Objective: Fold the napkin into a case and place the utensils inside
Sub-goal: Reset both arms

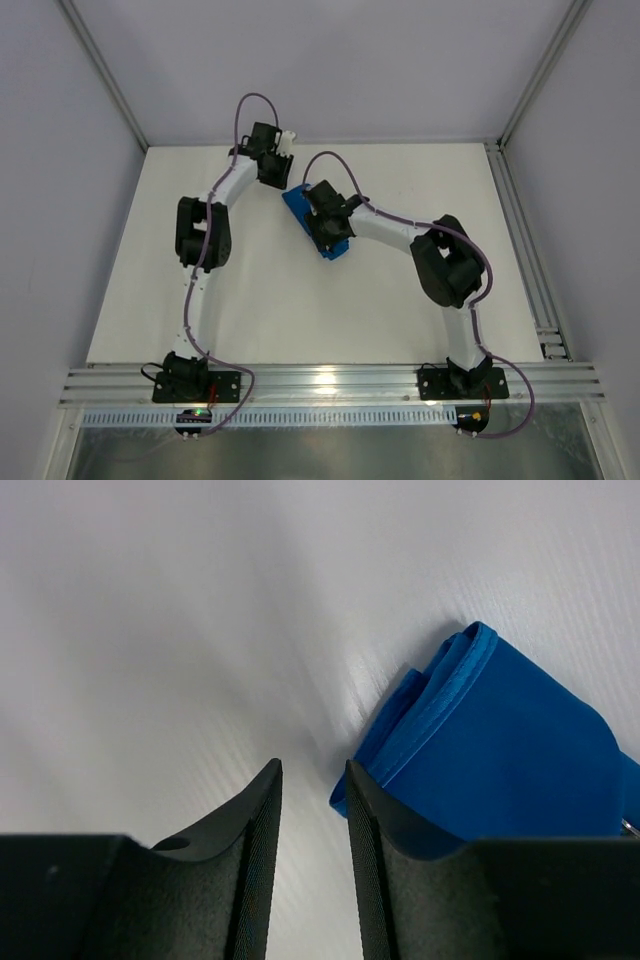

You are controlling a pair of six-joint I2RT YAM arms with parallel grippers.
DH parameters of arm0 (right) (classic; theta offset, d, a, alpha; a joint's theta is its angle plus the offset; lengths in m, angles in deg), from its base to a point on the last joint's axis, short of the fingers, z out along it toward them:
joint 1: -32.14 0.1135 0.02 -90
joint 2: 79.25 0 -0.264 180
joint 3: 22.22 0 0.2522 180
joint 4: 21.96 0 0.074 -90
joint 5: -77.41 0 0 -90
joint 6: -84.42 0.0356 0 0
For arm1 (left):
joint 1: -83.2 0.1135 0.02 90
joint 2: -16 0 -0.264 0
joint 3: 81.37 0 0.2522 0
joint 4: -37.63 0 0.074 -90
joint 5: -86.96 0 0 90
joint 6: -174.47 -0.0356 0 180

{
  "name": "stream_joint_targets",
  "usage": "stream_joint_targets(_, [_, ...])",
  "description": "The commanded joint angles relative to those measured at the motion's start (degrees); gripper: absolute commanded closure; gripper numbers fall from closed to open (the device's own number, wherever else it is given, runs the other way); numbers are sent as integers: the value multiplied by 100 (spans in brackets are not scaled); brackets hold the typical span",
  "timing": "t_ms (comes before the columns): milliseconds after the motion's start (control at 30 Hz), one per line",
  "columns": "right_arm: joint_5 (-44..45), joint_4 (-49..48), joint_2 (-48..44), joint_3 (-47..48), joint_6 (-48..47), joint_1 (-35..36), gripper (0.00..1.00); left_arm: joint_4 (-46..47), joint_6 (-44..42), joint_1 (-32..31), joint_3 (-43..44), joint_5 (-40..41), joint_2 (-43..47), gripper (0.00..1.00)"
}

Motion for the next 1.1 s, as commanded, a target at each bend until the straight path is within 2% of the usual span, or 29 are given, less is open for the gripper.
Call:
stream_joint_targets(0, [110, 174, -711, 375, -356, -41, 45, 133, -258, 17, 36, 400, 708, 66])
stream_joint_targets(33, [128, 192, -807, 384, -383, -32, 38, 133, -284, 17, 36, 514, 752, 65])
stream_joint_targets(133, [233, 315, -1194, 437, -453, -50, 27, 98, -416, 17, 45, 690, 928, 62])
stream_joint_targets(300, [514, 614, -2045, 245, -375, -216, 21, -113, -574, 26, 27, 849, 1419, 55])
stream_joint_targets(400, [593, 763, -2633, -247, -173, -655, 18, -236, -618, 69, -209, 884, 1806, 49])
stream_joint_targets(567, [331, 483, -3785, -1799, 294, -1970, 17, -201, -557, 359, -1279, 709, 3124, 29])
stream_joint_targets(633, [181, 255, -4408, -2251, 425, -2386, 16, -349, -531, 605, -1553, 621, 3476, 17])
stream_joint_targets(667, [163, 210, -4577, -2609, 461, -2579, 16, -411, -513, 684, -1694, 577, 3817, 8])
stream_joint_targets(700, [137, 184, -4735, -2770, 496, -2973, 14, -473, -530, 833, -2000, 550, 3985, 6])
stream_joint_targets(800, [189, 175, -5141, -3201, 628, -3554, 11, -605, -670, 1018, -2711, 576, 4662, 1])
stream_joint_targets(833, [268, 209, -5202, -3280, 654, -3635, 6, -640, -741, 1106, -2898, 707, 4820, 1])
stream_joint_targets(933, [602, 315, -5308, -3456, 716, -3863, 1, -675, -1022, 1273, -3627, 1093, 5348, 1])
stream_joint_targets(1067, [637, 377, -5203, -3527, 654, -3926, 1, -798, -1128, 1834, -4375, 972, 5788, 1])
